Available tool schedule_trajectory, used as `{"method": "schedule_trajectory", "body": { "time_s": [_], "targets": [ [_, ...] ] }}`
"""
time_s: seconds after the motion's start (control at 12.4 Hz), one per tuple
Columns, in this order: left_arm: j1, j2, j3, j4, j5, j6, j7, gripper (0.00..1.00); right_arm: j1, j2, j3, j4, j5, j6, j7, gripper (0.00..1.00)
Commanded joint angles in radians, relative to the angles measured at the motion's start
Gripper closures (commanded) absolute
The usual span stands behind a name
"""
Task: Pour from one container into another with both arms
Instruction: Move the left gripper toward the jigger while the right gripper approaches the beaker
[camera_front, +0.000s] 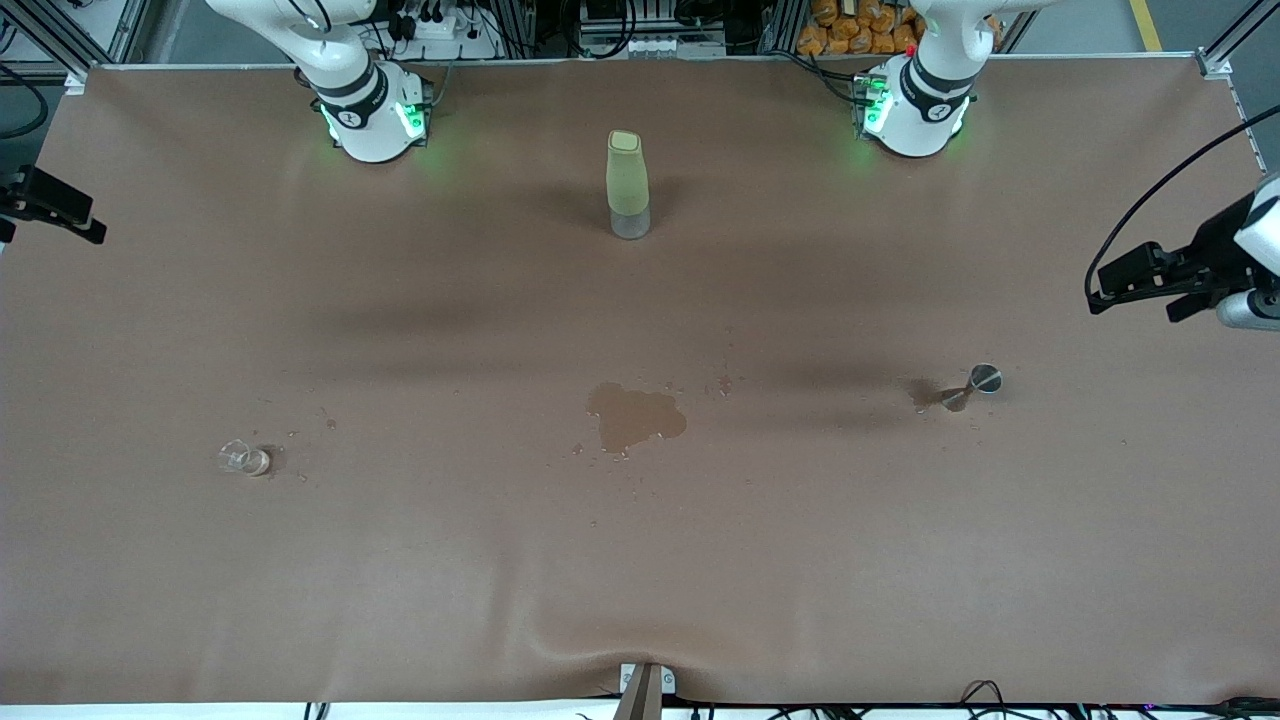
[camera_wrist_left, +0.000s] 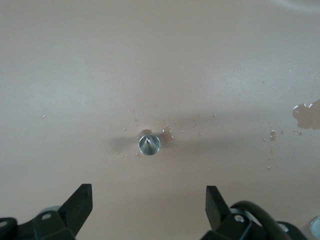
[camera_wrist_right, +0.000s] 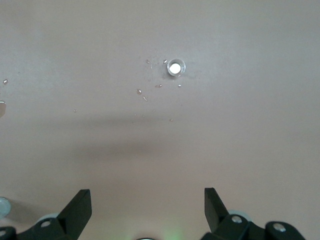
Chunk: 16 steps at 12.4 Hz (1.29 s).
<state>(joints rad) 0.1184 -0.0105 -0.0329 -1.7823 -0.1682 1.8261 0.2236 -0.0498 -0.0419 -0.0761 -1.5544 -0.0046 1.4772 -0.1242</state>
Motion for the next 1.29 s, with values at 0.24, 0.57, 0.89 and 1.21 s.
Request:
{"method": "schedule_trajectory", "body": {
  "time_s": [0.24,0.57,0.89,1.21],
  "targets": [
    [0.226,0.151,-0.005,-0.051,-0.250,0.029,0.643,0.00,-0.132,0.072,0.007,-0.003,0.078,0.080,-0.254,0.00],
    [0.351,0.326,-0.005,-0.040,-0.419,0.018,1.084,0.00,-0.251,0.175,0.007,-0.003,0.207,0.127,-0.509,0.00],
    [0.423,0.490,-0.009,0.004,-0.568,-0.026,1.564,0.12,-0.341,0.286,0.007,0.005,0.357,0.182,-0.850,0.00],
    [0.463,0.644,-0.012,0.009,-0.688,-0.135,1.844,0.09,-0.424,0.427,0.009,0.005,0.529,0.184,-1.168,0.00]
  ]
}}
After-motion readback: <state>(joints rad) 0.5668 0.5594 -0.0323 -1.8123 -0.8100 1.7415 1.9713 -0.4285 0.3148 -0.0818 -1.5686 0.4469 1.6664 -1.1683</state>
